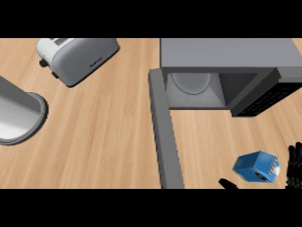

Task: Pick up the milk, place it into the microwave and close the microwave

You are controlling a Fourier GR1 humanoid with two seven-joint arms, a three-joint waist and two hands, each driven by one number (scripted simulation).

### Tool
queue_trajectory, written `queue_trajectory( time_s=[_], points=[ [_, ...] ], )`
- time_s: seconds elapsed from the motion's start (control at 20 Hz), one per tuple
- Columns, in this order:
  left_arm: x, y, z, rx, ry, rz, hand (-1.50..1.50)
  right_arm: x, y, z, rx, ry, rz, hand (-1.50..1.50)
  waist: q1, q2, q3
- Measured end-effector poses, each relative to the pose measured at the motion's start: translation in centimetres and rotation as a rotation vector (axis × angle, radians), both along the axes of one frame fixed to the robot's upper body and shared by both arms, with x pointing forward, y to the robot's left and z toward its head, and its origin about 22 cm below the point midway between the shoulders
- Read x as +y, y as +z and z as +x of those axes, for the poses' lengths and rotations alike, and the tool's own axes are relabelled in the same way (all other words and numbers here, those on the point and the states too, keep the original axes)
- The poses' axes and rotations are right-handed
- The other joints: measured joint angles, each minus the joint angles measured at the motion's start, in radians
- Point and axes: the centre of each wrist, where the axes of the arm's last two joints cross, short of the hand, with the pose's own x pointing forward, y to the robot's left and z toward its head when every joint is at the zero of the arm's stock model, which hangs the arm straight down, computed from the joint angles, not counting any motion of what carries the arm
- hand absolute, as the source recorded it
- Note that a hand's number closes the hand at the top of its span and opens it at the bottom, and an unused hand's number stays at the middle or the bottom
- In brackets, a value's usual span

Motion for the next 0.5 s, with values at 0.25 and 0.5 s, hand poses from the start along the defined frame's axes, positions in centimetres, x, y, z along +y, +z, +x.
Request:
queue_trajectory(
  time_s=[0.25, 0.5],
  points=[
    [0.0, -0.2, -0.6, 0.017, 0.004, -0.012, -1.50, -2.1, -3.3, -0.7, 0.028, -0.039, 0.010, -1.50, 0.000, 0.000, 0.000],
    [0.3, 0.0, -0.4, 0.007, 0.008, -0.007, -1.50, -3.9, -6.3, -1.5, 0.044, -0.030, 0.015, -1.50, -0.001, 0.000, 0.000]
  ],
)
